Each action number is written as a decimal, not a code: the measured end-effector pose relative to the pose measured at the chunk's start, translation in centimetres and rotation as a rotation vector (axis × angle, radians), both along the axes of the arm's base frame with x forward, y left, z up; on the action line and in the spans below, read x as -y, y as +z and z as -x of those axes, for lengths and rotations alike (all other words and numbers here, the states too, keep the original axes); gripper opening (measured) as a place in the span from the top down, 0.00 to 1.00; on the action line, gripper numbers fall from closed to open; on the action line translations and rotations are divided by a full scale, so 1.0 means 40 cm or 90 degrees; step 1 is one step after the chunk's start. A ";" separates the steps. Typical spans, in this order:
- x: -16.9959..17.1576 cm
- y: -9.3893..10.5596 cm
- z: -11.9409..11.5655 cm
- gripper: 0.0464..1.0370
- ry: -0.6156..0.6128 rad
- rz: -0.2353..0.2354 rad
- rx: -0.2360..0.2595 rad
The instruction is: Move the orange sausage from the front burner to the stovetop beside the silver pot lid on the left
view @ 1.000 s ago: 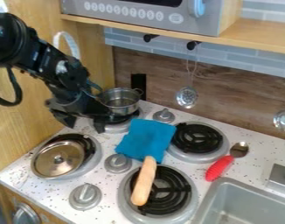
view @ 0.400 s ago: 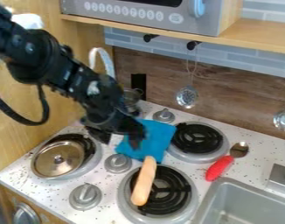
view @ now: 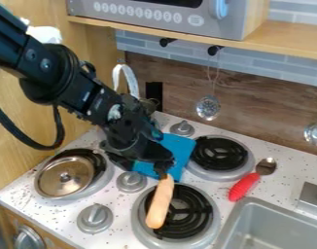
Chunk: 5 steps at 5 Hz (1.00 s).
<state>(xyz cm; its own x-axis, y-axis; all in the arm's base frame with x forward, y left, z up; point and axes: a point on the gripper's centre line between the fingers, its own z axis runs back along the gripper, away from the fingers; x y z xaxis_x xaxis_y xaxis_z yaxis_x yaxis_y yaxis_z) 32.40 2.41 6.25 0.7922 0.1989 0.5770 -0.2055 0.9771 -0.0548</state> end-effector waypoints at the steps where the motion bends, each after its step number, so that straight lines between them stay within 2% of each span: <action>1: 0.005 -0.035 0.004 0.04 -0.005 -0.001 -0.018; 3: 0.020 -0.078 0.011 0.04 -0.009 0.003 -0.038; 5: 0.037 -0.090 0.012 0.04 -0.005 0.003 -0.037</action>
